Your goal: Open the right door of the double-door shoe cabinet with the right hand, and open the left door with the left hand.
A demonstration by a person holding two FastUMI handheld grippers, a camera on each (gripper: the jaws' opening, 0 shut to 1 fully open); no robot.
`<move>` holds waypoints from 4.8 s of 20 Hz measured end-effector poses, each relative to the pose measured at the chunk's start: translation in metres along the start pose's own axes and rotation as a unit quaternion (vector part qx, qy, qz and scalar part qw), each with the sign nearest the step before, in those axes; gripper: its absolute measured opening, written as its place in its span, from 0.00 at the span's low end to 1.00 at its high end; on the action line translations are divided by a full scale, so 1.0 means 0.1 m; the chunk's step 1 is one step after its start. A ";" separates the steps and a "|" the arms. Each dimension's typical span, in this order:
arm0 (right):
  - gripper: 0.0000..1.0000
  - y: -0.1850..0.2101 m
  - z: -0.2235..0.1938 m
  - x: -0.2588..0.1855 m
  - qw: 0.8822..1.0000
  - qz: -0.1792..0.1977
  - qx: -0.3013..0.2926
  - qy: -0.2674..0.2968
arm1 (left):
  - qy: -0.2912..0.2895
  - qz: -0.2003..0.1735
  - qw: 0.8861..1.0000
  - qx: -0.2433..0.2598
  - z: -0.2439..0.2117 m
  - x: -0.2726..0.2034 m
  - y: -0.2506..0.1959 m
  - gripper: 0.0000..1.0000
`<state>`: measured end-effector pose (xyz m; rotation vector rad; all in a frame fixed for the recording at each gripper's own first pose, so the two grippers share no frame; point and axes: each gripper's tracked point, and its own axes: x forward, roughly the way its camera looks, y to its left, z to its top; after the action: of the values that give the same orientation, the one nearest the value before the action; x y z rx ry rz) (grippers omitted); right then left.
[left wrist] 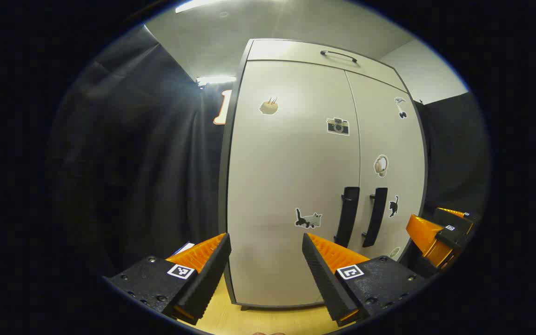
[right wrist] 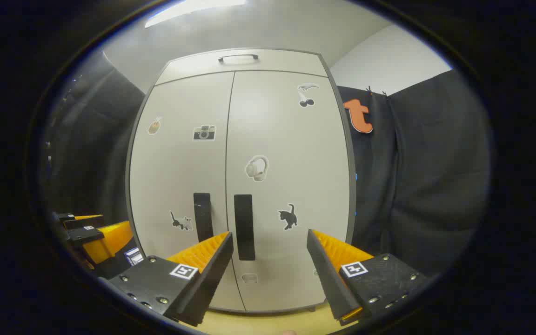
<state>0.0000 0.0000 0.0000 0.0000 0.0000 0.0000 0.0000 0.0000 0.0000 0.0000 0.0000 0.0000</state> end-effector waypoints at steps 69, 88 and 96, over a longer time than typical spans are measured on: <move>0.23 0.46 -0.43 0.98 0.996 0.023 0.036 0.075 | 0.025 0.011 1.000 0.005 -0.13 0.14 0.13 0.96; 0.22 0.31 -0.38 0.79 0.997 -0.004 0.047 0.057 | 0.032 -0.030 0.999 0.015 -0.17 0.12 -0.13 0.96; 0.22 0.25 -0.37 0.72 0.998 -0.016 0.044 0.052 | 0.039 -0.045 0.998 0.015 -0.23 0.10 -0.19 0.95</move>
<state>0.0716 0.0253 -0.0368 0.0889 0.1040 -0.0311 0.0097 -0.0188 -0.0226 0.0297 0.0785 -0.0902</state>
